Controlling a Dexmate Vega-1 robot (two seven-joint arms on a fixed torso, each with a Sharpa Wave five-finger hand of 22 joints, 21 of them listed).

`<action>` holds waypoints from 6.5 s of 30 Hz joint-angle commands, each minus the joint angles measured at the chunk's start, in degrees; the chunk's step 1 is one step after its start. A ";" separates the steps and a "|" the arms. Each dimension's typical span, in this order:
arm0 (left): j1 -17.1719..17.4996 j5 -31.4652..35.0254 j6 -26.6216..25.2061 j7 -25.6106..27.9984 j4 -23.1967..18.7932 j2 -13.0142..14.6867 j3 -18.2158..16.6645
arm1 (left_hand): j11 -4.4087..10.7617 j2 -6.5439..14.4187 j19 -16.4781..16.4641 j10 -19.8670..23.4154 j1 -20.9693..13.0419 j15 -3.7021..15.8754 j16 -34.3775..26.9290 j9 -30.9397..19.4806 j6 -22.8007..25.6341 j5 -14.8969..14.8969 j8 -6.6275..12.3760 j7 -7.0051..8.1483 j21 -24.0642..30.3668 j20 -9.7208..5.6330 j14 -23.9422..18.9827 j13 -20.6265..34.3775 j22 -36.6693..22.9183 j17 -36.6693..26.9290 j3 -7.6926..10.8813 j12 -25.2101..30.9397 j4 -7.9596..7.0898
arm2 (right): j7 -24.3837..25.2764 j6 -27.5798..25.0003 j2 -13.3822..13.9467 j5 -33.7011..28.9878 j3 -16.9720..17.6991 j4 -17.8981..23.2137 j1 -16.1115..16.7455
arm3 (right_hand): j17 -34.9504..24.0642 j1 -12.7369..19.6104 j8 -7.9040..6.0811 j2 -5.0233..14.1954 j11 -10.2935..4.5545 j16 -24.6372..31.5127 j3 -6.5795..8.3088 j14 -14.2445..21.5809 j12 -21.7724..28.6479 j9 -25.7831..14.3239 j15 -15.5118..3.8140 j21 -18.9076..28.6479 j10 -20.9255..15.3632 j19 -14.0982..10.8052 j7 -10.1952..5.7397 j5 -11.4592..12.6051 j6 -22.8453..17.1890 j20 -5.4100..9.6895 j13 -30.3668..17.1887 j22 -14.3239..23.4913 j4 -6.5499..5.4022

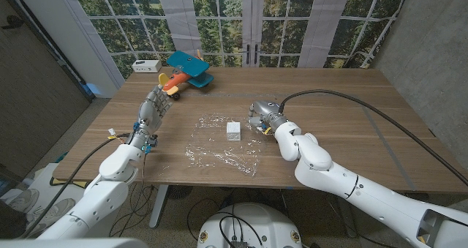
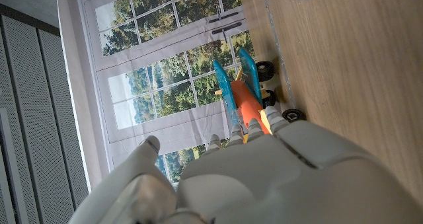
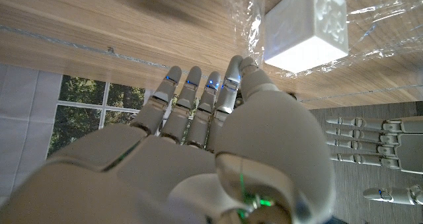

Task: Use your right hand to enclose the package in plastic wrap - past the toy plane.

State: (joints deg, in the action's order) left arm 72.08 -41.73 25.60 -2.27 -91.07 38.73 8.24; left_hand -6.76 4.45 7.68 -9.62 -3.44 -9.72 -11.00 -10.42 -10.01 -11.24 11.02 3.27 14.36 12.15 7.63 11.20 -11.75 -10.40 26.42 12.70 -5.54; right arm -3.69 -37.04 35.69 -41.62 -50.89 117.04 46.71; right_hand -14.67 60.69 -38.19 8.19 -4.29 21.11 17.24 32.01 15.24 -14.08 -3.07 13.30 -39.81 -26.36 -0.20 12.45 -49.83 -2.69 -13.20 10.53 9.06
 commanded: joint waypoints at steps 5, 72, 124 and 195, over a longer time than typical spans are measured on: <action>0.27 0.33 -0.12 0.51 -0.38 -0.32 0.41 | -0.07 -0.32 -0.28 -0.16 -0.11 -0.23 0.09 -0.10 -2.74 -0.06 -0.08 0.28 -0.07 0.07 -0.10 0.12 -0.15 -0.10 -0.14 -0.03 0.10 | 10.43 -1.88 -3.81 0.49 1.32 0.01 3.18 | -0.52 0.70 -0.64 0.23 0.40 0.29 -0.21 -0.59 -0.31 -0.22 -6.20 -0.47 -0.04 0.68 0.19 -0.40 0.34 0.10 -0.17 0.19 -0.45; 0.04 -0.69 -1.69 -0.17 -0.25 0.30 0.06 | -0.13 0.02 -0.43 -0.41 -0.33 -0.28 0.13 -0.11 -2.73 -0.06 -0.09 0.25 -0.16 0.07 -0.13 0.14 -0.17 -0.09 -0.01 -0.27 0.31 | -13.20 9.93 2.51 -4.99 -4.49 -1.37 -4.80 | 0.71 -18.16 20.64 -0.40 3.69 -7.92 -8.60 -21.33 -3.15 3.08 2.27 -1.23 23.68 18.11 -3.60 -0.16 19.38 -6.71 0.40 0.10 -8.37; -1.84 -1.79 -1.25 -2.66 1.19 0.44 0.79 | -0.10 0.03 -0.48 -0.41 -0.25 -0.37 0.13 -0.11 -2.76 -0.03 -0.10 0.26 -0.23 0.07 -0.19 0.16 -0.20 -0.12 -0.10 -0.32 0.33 | 4.12 19.88 2.35 -17.35 1.87 2.96 7.73 | 1.54 -12.68 24.14 -3.13 1.08 -7.67 -4.77 -21.32 -2.16 2.84 0.37 -0.49 25.80 13.78 -7.27 -0.11 13.65 -5.22 1.30 -0.13 -0.96; 7.61 -10.11 -13.09 -3.38 -3.84 6.33 -13.53 | -0.34 0.09 0.29 -1.29 0.34 -0.62 0.29 -0.14 -3.62 -0.09 -0.23 0.05 -0.59 0.09 1.13 0.21 -0.31 -0.21 -0.47 -0.58 -0.14 | -6.46 10.53 -13.35 -27.40 -9.19 -5.23 8.79 | 1.03 -16.37 25.29 -5.66 1.93 -8.71 -7.30 -29.75 -3.58 1.79 4.39 -2.19 30.89 22.26 -6.49 2.37 15.75 -9.04 1.16 0.02 -2.82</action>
State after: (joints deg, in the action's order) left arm 78.16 -51.12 14.32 -6.76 -94.55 45.29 -3.51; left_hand -6.96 4.45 7.68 -9.83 -3.44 -10.24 -10.81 -10.42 -10.01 -11.24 10.80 3.27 13.75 12.15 8.58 11.34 -11.84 -10.55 26.15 12.43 -5.58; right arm -10.56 -27.85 23.19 -72.75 -58.46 113.75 58.02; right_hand -13.46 45.18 -12.55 2.19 -2.53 12.09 9.98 2.35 11.26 -12.13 0.80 11.08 -8.62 -4.53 -7.07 14.42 -33.78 -11.23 -11.86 10.42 6.80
